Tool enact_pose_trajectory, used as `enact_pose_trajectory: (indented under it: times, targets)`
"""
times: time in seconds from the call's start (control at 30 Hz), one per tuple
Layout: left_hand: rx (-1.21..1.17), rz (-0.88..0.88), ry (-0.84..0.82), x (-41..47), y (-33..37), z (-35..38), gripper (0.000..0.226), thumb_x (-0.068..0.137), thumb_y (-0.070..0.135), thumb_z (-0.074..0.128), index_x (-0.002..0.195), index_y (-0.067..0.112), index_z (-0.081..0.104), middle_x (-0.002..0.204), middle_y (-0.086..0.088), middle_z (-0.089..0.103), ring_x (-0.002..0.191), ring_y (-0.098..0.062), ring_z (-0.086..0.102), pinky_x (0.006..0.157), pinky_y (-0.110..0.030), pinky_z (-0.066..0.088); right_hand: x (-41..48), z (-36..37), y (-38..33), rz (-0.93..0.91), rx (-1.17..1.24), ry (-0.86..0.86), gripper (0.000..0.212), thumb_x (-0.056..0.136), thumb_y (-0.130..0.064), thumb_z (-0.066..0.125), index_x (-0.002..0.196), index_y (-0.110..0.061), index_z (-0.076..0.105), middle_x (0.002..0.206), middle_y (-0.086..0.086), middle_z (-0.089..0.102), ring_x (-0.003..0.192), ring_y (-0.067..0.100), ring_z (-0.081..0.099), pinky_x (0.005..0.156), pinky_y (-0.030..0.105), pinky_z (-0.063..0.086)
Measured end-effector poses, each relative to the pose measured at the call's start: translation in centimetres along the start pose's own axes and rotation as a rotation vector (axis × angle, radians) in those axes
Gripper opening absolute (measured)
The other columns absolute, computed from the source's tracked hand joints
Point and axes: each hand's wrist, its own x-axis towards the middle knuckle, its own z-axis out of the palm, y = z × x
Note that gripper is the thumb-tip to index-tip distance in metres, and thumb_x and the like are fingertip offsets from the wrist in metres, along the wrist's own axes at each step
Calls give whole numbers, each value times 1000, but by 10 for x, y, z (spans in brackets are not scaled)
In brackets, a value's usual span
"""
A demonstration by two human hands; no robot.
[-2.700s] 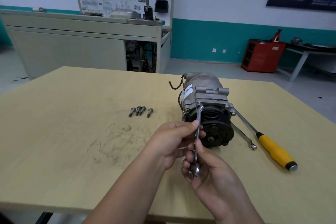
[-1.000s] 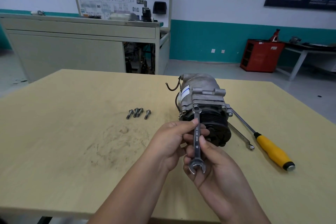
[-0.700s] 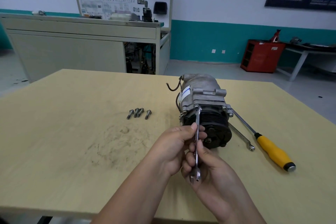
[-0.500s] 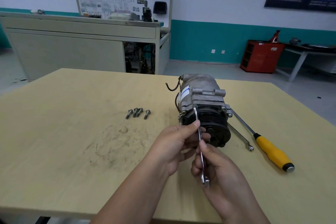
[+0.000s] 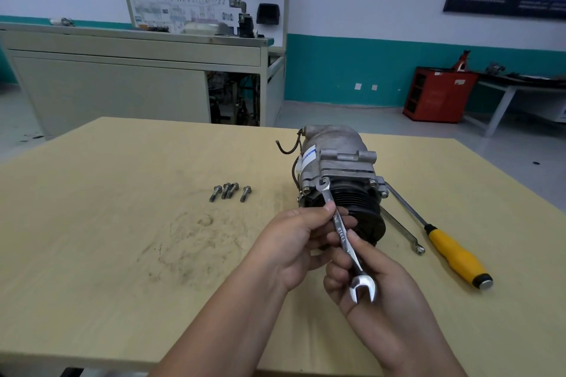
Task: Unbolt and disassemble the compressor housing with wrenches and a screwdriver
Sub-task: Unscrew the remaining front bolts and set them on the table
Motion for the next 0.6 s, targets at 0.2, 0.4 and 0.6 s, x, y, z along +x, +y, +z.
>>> enact_pose_trajectory:
  times: [0.2,0.4,0.6]
  targets:
    - [32,36,61,0,-5,2,22,92,24,55,83,9,67,47,6,60,52,-4,58,71,-29,43,0,-4,3,-29,-26,2,25,75,-18,55,77,4,67,47,3,39,38,10,38,36,20,36]
    - [24,36,90,3,-8,6,20,90,26,57,83,10,67,52,5,65,62,-6,61,75,-29,43,-1,-5,1,-33,-11,18,27,74,-18,53,64,-1,72,46,3,37,36,9,36,34,20,35]
    - [25,54,114,6,-10,5,20,89,27,59,80,12,68,58,5,68,64,-7,62,72,-27,44,-1,-7,1,-35,-37,5,30,77,-19,51,64,-4,74,45,1,36,36,9,35,35,19,33]
